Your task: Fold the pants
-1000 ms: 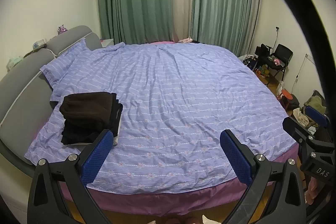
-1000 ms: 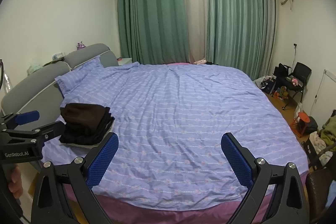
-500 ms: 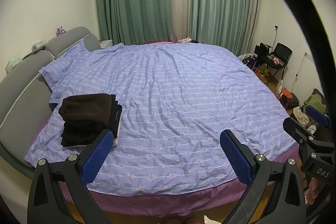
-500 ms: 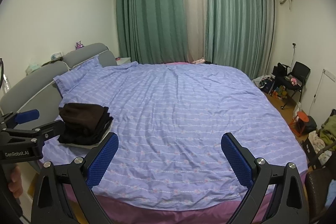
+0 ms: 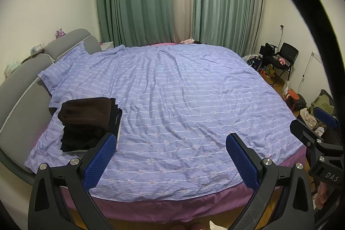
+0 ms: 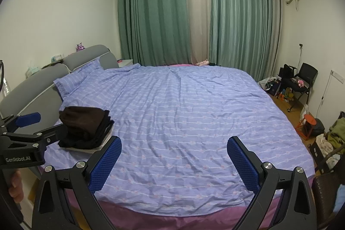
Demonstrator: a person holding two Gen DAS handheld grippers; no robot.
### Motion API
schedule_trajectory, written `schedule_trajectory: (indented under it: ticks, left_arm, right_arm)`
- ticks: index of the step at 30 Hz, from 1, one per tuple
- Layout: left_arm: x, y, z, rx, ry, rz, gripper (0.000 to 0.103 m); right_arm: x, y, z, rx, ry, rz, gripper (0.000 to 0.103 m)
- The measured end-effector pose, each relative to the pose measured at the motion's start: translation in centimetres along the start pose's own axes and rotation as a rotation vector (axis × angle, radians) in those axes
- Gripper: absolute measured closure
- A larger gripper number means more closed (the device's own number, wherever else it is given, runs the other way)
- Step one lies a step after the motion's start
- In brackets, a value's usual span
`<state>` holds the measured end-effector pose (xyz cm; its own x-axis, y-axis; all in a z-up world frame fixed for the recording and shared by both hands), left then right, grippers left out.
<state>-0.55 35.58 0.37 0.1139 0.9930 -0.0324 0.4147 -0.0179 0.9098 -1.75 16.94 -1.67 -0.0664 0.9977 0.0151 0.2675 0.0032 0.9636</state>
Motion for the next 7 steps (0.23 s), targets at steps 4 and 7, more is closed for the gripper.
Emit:
schedule_trajectory:
  ticks: [4,7]
  left_arm:
    - [-0.12,0.02,0.14,0.001,0.005,0.001,0.000]
    - [-0.19,0.01,0.42,0.008,0.007,0.001,0.000]
  right_arm:
    - [-0.10,-0.01,0.02,0.001,-0.001,0.001,0.004]
    - [-0.43,-0.10,0.13,0.004,0.002,0.006,0.004]
Point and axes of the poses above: each gripper's, at about its wrist camera, not at the fingertips, and z roughly the way its jaws point, x to its left, y to its top, the point moved 9 cm from there along z, roughly the way its jaws point, and after that the axes turned 15 degrees about -x, right-handed, at the moved point
